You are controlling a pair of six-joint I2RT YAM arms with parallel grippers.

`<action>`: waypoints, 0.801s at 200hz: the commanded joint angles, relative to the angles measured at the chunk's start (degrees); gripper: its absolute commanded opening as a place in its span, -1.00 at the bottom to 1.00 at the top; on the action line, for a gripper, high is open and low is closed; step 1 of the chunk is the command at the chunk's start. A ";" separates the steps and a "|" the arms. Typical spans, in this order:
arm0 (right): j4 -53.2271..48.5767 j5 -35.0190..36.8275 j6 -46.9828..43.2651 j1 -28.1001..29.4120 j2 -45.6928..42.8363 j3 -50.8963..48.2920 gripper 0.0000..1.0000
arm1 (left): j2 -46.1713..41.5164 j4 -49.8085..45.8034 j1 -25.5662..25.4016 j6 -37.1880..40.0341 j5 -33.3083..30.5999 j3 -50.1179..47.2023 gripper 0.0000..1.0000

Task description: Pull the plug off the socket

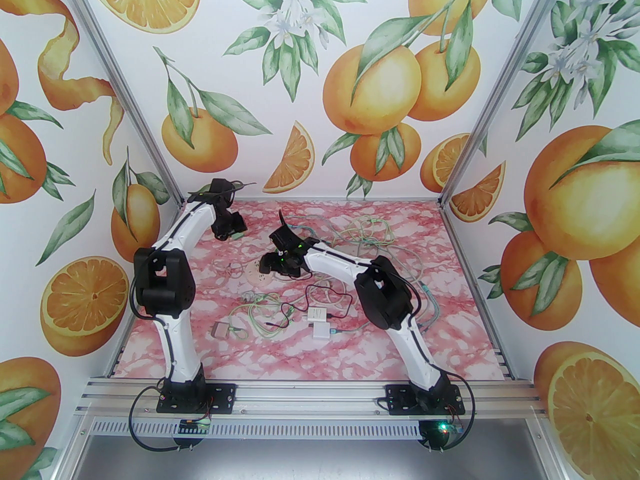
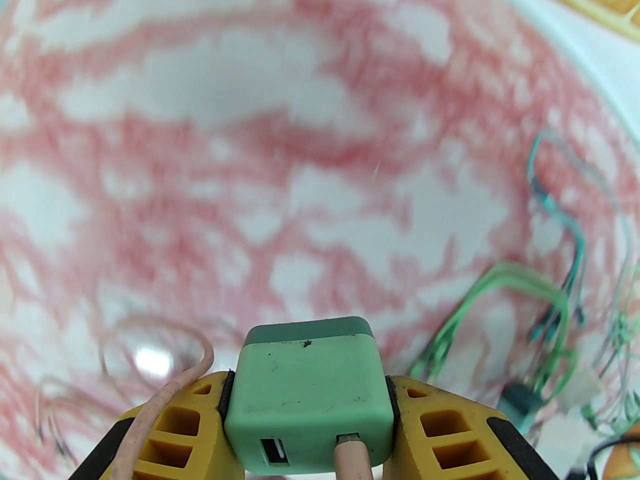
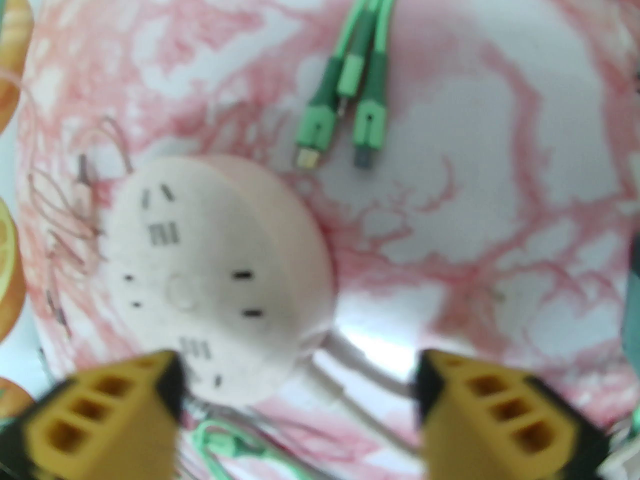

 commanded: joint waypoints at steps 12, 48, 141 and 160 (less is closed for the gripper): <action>0.04 2.55 -1.45 0.02 -8.78 -2.37 0.99 | 2.12 17.47 -0.43 4.18 -0.57 -4.07 -0.72; 1.00 4.18 -1.63 -1.26 -14.89 -8.11 0.99 | 2.78 26.05 -0.67 7.07 -0.72 -10.84 -0.67; 2.23 5.08 -0.47 -2.67 -19.47 -15.30 1.00 | -2.60 29.51 -1.05 8.32 1.04 -22.88 -0.23; 1.83 6.04 -0.87 -2.73 -20.23 -15.50 0.99 | -5.97 28.06 -1.26 7.17 1.93 -25.14 0.13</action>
